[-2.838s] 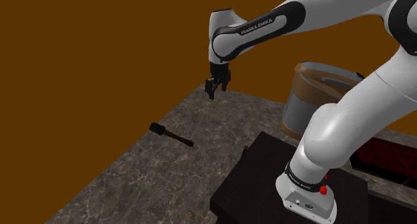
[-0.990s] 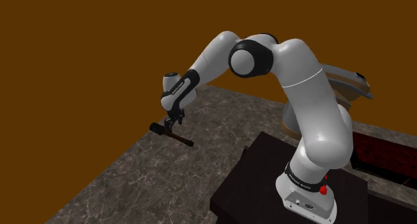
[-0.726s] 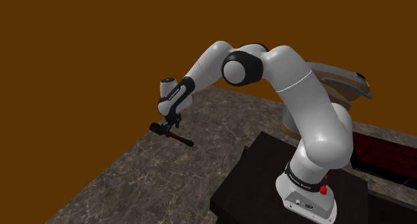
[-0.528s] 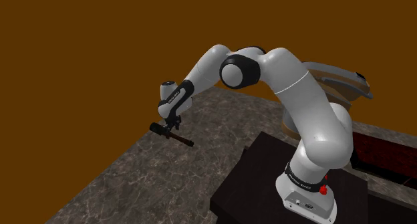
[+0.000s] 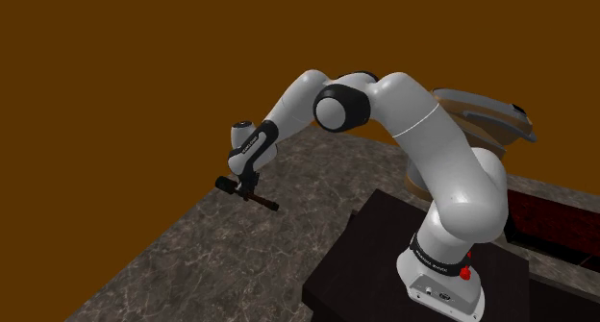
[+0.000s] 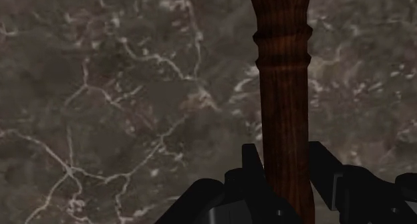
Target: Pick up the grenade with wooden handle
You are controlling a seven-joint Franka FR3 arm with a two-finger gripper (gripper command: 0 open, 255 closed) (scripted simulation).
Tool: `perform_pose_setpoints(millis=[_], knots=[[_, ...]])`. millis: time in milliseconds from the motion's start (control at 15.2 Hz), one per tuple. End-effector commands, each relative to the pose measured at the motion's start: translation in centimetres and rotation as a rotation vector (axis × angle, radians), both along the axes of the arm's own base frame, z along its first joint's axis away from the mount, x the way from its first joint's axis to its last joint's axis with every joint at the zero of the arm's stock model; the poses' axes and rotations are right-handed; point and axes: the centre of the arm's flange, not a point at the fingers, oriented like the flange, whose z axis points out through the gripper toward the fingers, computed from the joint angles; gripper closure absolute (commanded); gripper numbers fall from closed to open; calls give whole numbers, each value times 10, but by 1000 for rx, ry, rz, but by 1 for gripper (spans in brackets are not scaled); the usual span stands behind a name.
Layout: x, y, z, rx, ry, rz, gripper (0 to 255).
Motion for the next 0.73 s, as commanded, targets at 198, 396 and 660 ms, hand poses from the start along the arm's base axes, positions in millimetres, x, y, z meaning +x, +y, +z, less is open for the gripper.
perform_pose_setpoints(millis=[198, 396, 660], knots=[[0, 0, 0, 0, 0, 0, 255], [0, 0, 0, 0, 0, 0, 255], [0, 0, 21, 0, 0, 0, 255]])
